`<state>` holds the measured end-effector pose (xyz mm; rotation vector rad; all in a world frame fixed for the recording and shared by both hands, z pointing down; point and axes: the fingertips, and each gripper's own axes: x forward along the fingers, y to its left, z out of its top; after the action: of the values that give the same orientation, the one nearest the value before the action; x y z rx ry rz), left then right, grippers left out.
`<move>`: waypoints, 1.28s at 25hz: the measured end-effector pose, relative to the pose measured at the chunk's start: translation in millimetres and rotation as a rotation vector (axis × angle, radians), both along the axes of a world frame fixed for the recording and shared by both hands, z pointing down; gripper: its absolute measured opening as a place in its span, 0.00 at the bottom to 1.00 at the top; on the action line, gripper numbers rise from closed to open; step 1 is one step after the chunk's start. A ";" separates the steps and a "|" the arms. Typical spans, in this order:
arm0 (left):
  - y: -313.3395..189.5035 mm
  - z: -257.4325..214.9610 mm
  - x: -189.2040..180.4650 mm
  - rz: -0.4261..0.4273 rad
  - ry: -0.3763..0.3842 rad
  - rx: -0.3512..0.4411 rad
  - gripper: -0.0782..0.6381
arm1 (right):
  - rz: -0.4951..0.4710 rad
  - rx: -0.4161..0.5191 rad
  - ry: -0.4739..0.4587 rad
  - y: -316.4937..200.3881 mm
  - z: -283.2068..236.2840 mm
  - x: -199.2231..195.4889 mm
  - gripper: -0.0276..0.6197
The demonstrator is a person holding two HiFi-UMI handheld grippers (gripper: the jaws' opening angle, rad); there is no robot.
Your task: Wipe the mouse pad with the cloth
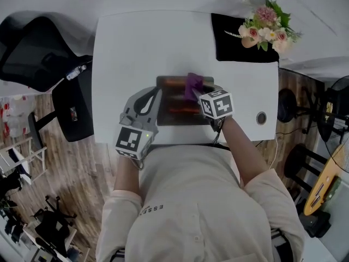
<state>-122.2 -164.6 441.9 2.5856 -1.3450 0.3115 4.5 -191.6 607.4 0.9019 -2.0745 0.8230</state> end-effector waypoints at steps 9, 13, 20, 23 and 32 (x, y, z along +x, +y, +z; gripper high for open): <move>0.2 -0.8 25.5 0.009 0.010 -0.002 0.11 | 0.019 -0.007 0.084 -1.7 0.8 48.3 0.19; 0.9 2.6 36.8 0.023 0.009 -0.012 0.11 | 0.057 -0.016 0.123 -2.8 2.1 74.0 0.19; 3.6 0.2 44.5 0.048 0.003 -0.008 0.11 | 0.063 0.042 0.163 0.8 -17.5 87.0 0.19; 7.9 -1.2 38.5 0.048 -0.004 -0.003 0.11 | 0.057 0.075 0.123 4.1 -35.9 72.7 0.19; 16.2 -1.5 -13.9 -0.005 -0.014 -0.007 0.11 | -0.029 0.046 -0.021 21.6 -47.2 -12.9 0.19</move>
<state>-136.1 -148.5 440.3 2.5784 -1.3525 0.3333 -8.3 -170.0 560.2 0.8898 -2.1280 0.7755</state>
